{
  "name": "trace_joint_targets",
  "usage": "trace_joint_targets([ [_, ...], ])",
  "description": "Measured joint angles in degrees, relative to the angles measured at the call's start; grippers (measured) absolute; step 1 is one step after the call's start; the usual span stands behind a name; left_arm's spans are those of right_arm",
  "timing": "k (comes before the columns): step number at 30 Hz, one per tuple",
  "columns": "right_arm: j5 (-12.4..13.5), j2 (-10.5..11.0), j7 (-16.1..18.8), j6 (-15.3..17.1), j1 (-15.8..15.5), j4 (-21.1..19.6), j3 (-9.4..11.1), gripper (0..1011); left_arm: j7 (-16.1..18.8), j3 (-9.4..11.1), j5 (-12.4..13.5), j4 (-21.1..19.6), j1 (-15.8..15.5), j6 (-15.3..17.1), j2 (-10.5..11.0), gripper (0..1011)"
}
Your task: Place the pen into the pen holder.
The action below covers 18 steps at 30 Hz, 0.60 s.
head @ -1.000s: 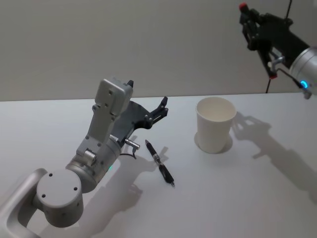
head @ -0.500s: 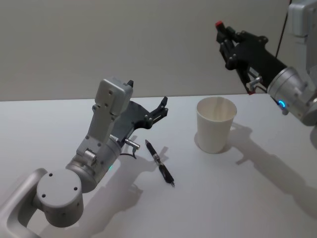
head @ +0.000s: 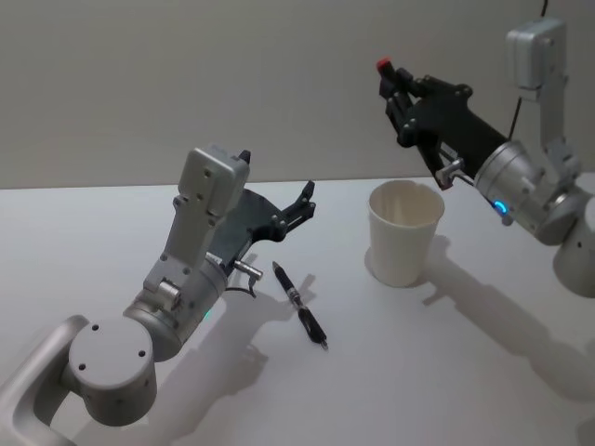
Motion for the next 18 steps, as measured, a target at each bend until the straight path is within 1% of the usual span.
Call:
trace_joint_targets([
  [11, -0.46, -1.38, 1.5, -1.36, 1.55, 5.11, -0.77, 192, 0.0, 0.0, 0.0, 0.0, 0.0, 0.0, 0.0, 1001],
  [18, -0.49, -1.73, 2.26, -1.8, 2.06, 7.3, -0.92, 192, 0.0, 0.0, 0.0, 0.0, 0.0, 0.0, 0.0, 1001],
])
